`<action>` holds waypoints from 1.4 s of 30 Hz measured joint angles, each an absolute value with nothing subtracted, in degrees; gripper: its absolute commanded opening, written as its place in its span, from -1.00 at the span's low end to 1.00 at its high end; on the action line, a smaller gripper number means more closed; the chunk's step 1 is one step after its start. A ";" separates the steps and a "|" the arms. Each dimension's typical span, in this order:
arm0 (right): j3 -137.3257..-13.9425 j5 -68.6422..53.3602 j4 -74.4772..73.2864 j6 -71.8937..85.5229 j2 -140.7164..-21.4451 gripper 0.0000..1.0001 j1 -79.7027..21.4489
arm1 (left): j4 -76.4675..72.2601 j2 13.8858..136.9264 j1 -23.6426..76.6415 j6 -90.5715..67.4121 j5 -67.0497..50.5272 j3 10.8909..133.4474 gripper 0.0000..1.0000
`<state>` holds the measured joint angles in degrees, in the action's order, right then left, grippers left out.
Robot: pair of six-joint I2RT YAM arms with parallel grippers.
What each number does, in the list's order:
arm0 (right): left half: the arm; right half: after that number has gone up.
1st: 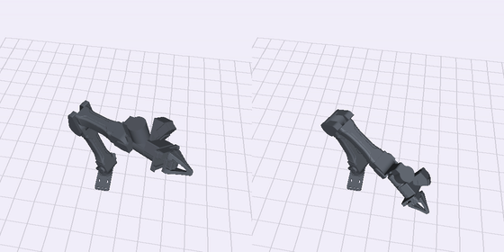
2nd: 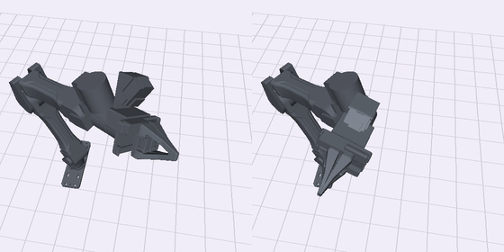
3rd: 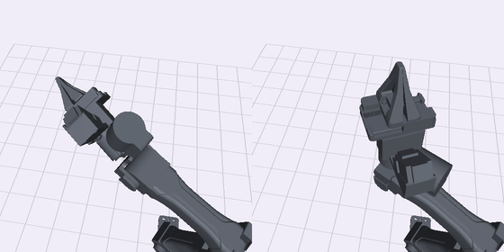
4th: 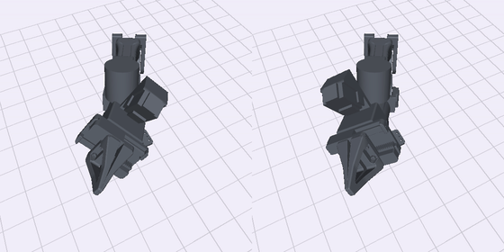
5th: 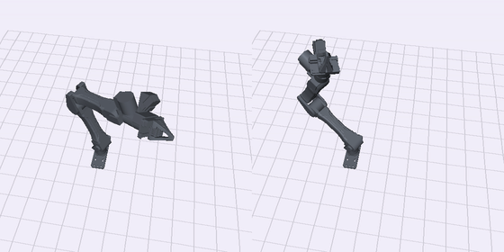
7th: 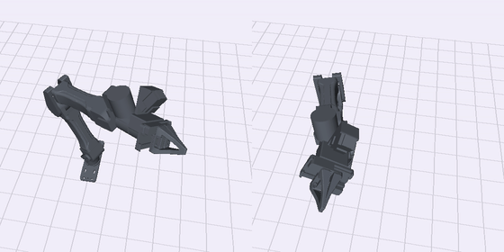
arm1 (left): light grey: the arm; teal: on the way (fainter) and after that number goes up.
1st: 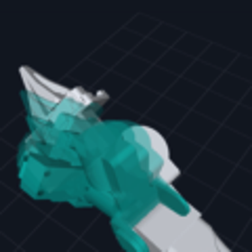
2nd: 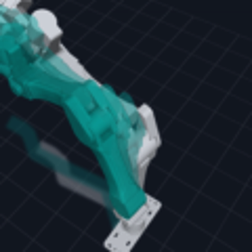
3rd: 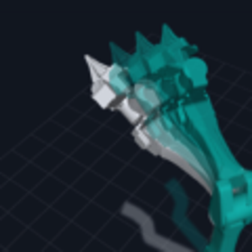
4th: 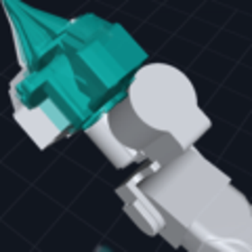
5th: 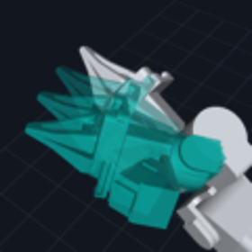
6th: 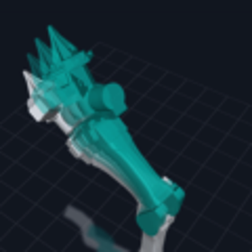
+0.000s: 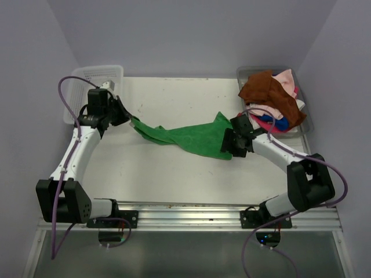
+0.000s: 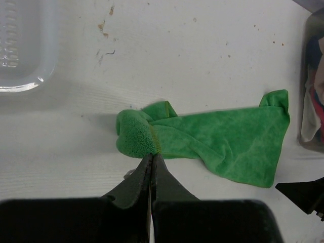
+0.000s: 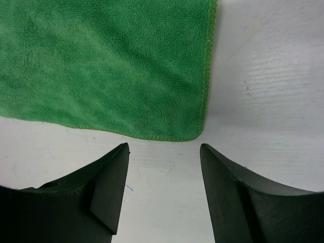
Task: Roll the towels
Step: Flatten the towel
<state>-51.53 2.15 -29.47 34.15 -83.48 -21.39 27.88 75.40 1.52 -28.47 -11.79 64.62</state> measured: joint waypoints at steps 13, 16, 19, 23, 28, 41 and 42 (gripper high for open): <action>-47.37 5.28 -19.20 42.17 -89.73 -0.37 -22.17 | 27.86 74.87 1.52 -28.45 -11.90 63.83 -1.00; -47.27 6.07 -18.31 42.78 -90.32 -0.87 -22.15 | 27.83 74.65 1.52 -28.47 -11.90 63.83 -1.00; -48.34 6.94 -18.55 42.92 -91.20 -1.00 -22.15 | 27.75 74.65 1.52 -28.49 -11.99 63.83 -1.00; -54.87 8.12 -22.04 41.36 -93.01 -1.00 -21.41 | 26.76 76.07 1.52 -28.56 -12.58 64.73 -1.00; -75.55 8.88 -28.88 37.80 -94.13 -1.00 -18.00 | 26.96 84.75 1.52 -29.54 -13.52 75.75 -1.00; -79.09 9.52 -31.20 33.87 -75.50 -1.00 -13.82 | 22.24 73.38 -0.62 -29.98 -15.70 84.03 -1.00; -75.40 9.52 -31.31 33.95 -73.32 -1.00 -13.85 | 21.80 70.91 -0.91 -29.95 -15.84 79.85 -1.00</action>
